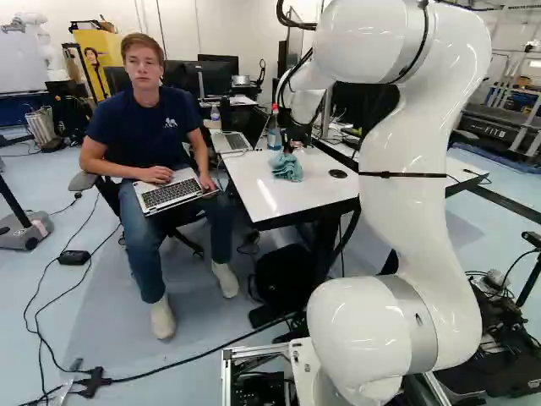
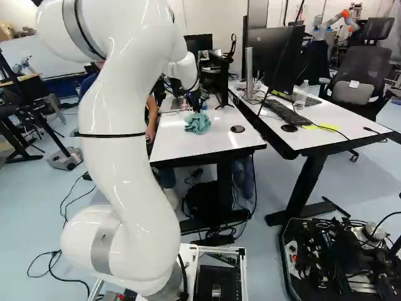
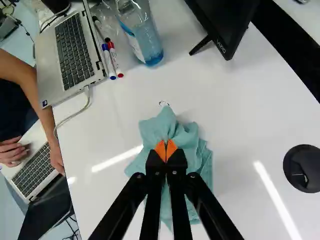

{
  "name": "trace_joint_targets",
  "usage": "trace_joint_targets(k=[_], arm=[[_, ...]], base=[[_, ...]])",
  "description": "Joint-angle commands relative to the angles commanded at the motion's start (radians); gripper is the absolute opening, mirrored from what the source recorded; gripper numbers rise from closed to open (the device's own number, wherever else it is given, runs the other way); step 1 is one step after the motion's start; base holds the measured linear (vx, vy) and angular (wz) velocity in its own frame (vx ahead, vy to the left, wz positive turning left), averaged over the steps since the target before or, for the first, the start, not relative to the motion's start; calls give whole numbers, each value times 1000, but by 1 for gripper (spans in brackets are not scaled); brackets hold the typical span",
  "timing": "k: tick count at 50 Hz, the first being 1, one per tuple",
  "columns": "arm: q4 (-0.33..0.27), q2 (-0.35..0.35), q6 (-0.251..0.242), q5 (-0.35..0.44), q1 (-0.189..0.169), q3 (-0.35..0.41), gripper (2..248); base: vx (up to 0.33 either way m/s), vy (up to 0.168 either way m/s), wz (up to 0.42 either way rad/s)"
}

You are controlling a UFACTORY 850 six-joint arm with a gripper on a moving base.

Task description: Clean the table with the green towel

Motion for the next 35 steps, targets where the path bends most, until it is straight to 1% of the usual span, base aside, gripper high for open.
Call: trace_joint_targets(k=[12, 35], arm=[[0, -49, 0, 0, 2, -65, 22], [0, -118, 0, 0, 3, -117, 22]], base=[[0, 0, 0], [0, 0, 0]])
